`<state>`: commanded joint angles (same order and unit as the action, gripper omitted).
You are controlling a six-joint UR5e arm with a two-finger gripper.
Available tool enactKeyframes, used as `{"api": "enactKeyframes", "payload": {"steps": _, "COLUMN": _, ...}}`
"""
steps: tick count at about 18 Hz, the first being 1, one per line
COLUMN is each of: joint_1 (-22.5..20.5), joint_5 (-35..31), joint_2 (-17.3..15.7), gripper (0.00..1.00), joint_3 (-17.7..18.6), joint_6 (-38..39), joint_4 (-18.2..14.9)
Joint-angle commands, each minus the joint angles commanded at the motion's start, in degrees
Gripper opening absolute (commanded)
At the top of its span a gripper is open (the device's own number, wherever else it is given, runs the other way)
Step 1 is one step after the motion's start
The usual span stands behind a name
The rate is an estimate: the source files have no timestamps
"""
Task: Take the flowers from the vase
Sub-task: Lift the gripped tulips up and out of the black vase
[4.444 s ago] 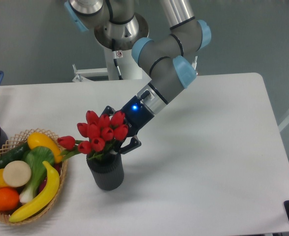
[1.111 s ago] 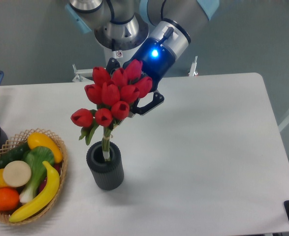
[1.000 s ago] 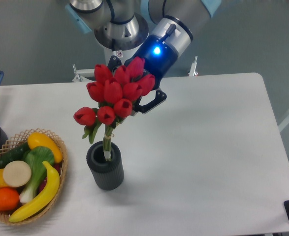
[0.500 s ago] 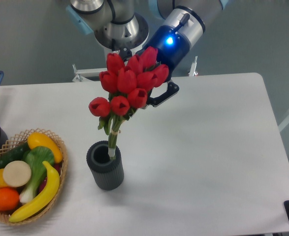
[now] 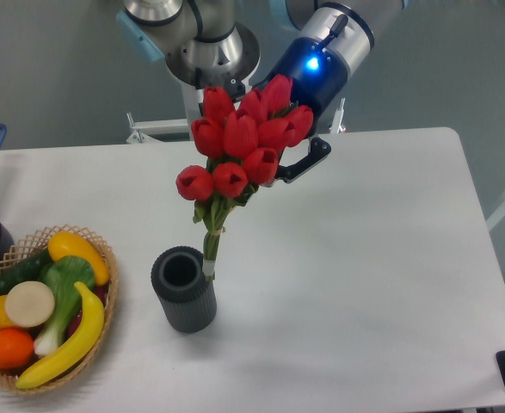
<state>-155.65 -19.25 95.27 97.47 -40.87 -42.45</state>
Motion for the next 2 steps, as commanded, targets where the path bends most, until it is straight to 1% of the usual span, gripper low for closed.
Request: {"api": "enactKeyframes", "payload": {"steps": 2, "joint_1": 0.09, "joint_5": 0.00, "joint_2": 0.00, "gripper": 0.52, "joint_3": 0.35, "joint_6": -0.09, "joint_4": 0.00}}
